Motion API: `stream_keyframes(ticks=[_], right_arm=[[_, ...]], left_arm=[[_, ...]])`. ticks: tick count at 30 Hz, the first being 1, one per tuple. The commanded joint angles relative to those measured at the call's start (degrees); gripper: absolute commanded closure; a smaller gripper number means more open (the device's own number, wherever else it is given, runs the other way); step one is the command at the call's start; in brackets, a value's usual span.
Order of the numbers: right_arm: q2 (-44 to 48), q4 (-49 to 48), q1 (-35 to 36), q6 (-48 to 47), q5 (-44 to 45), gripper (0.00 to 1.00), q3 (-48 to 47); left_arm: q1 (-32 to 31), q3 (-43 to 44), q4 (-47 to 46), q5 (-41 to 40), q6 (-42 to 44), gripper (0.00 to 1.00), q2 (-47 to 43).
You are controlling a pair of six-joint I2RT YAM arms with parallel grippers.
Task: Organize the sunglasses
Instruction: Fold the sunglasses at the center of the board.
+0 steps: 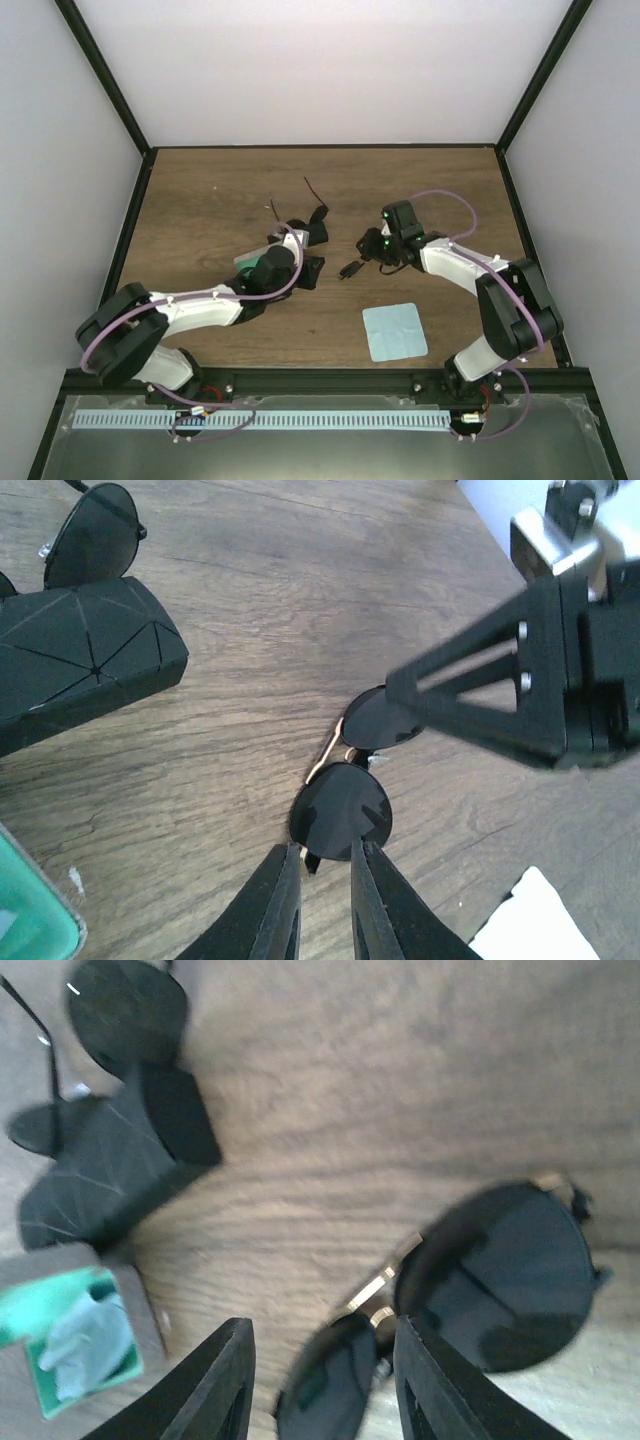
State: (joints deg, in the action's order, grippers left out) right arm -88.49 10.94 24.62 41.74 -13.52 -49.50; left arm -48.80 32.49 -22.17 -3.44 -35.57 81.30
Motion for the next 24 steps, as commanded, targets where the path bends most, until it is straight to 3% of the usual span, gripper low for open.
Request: stream_keyframes(ticks=[1, 4, 8, 10, 17, 20, 24], right_arm=[[0.7, -3.6, 1.2, 2.4, -2.4, 0.62, 3.3], [4.9, -6.1, 1.7, 3.9, -1.1, 0.64, 6.3], [13.5, -1.7, 1.7, 4.5, 4.3, 0.64, 7.4], [19.7, 1.2, 1.7, 5.8, 9.8, 0.64, 8.6], [48.2, 5.1, 0.5, 6.5, 23.0, 0.51, 16.9], [53.5, 6.4, 0.2, 4.0, 24.9, 0.48, 17.6], [52.3, 7.4, 0.1, 0.6, 24.4, 0.47, 16.1]], left_arm=[[-0.1, 4.8, -2.0, -0.8, 4.4, 0.82, 4.4], [0.4, 14.3, 5.0, -0.7, 11.8, 0.74, 11.2], [3.2, 25.9, 12.4, 8.5, 19.9, 0.42, 18.6], [4.7, 32.4, 17.9, 13.3, 25.9, 0.33, 22.6], [10.0, 52.0, 37.3, 37.4, 38.8, 0.35, 36.0], [10.2, 59.8, 46.2, 34.5, 41.6, 0.35, 41.9], [10.2, 63.9, 51.0, 34.6, 41.7, 0.32, 45.9]])
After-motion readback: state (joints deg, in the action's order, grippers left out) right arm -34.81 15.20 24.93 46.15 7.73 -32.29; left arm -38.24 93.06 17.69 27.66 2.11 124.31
